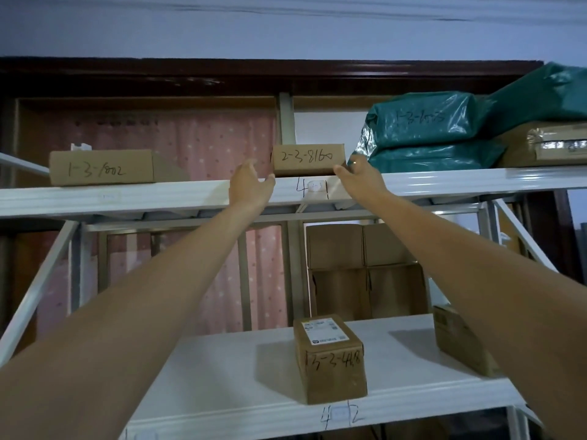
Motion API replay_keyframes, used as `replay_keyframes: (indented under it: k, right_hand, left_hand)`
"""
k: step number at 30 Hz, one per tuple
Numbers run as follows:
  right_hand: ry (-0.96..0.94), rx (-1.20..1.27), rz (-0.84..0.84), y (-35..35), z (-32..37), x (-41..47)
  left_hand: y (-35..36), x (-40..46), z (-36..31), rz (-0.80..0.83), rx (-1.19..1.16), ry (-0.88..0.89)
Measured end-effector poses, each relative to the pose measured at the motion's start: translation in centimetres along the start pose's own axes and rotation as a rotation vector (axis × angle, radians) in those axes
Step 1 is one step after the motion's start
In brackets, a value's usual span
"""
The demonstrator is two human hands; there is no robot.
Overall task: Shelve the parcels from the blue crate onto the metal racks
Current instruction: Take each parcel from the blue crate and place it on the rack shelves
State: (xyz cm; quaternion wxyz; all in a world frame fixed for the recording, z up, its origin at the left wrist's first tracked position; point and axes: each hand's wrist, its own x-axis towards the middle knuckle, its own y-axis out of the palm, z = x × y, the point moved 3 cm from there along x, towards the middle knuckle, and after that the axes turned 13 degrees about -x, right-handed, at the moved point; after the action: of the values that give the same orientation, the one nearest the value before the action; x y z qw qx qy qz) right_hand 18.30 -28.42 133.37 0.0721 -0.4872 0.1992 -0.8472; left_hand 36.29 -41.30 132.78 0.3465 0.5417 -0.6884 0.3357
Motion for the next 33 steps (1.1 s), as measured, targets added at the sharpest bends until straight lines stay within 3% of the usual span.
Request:
replay_keyframes:
  k: [5,8,17,24,33]
  right_hand:
    - [-0.043,0.021,-0.168,-0.1,-0.7,-5.3]
    - [-0.066,-0.024,-0.182,0.5,-2.6,-8.7]
    - [0.064,-0.128,0.107,-1.2,-14.1,-19.6]
    - [0.118,-0.121,0.336,-8.6,-25.4,-26.2]
    - [0.244,-0.078,0.53,-17.5,-38.9,-36.8]
  left_hand:
    - [0.5,-4.6,2.0,-0.16,0.035,0.147]
    - [2.4,-7.8,3.2,-0.097,-0.014,0.099]
    - [9.2,-20.8,1.4,0.049,-0.002,-0.052]
    - [17.9,-31.1,-3.3,0.15,0.076,-0.185]
    - [27.2,-47.0,-5.7,0.43,0.066,-0.511]
